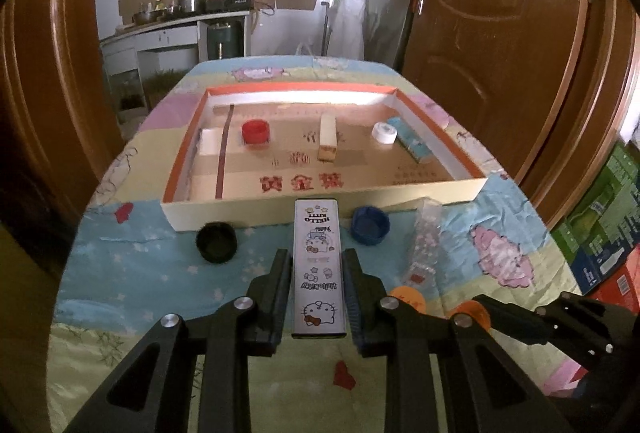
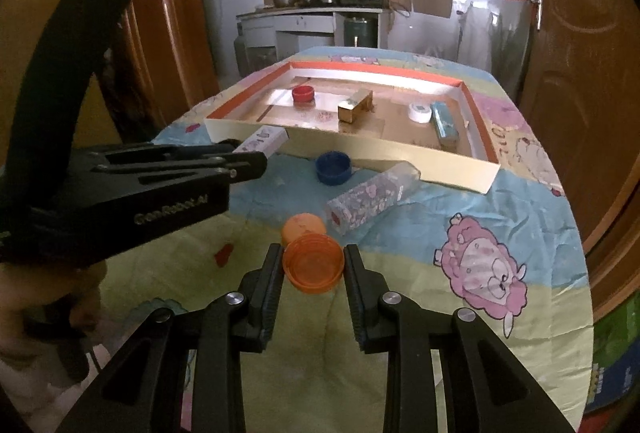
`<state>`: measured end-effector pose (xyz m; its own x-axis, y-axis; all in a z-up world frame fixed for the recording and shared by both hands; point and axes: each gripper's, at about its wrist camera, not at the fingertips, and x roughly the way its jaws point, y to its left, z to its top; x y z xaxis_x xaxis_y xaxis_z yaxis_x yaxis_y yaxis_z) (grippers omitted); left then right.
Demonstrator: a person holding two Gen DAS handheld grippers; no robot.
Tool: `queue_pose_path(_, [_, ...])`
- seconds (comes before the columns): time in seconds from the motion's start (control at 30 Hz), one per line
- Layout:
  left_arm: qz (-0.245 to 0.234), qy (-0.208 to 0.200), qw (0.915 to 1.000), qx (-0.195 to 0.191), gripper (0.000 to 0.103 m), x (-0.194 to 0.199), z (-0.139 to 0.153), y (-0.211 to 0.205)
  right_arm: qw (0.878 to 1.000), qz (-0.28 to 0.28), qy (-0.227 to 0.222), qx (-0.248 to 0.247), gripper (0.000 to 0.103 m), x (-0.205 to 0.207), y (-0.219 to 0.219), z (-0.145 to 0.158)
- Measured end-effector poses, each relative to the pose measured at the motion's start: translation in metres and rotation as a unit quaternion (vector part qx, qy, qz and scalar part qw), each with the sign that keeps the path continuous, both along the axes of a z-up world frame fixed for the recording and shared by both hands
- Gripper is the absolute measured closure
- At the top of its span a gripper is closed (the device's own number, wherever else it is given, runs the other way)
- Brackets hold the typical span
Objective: Organize rigid objects
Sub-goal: 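Carry the white-and-pink box and orange cap with both grippers over the box lid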
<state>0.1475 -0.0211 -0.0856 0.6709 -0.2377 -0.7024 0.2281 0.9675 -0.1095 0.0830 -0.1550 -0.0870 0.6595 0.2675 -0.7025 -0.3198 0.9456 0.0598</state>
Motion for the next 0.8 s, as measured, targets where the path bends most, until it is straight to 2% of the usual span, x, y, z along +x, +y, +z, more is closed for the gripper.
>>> queue_pose_path(0.3, [0.0,-0.024,0.9997,0.0,0.077,-0.002,0.027,0.003,1.0,0.003,-0.021,-0.004,0.072,0.01,0.002,0.024])
queue_pose_path(0.8, [0.007,-0.054,0.9985,0.006,0.077,0.013,0.054,0.012,0.998,0.001,-0.057,-0.006,0.072,0.039,-0.006,0.066])
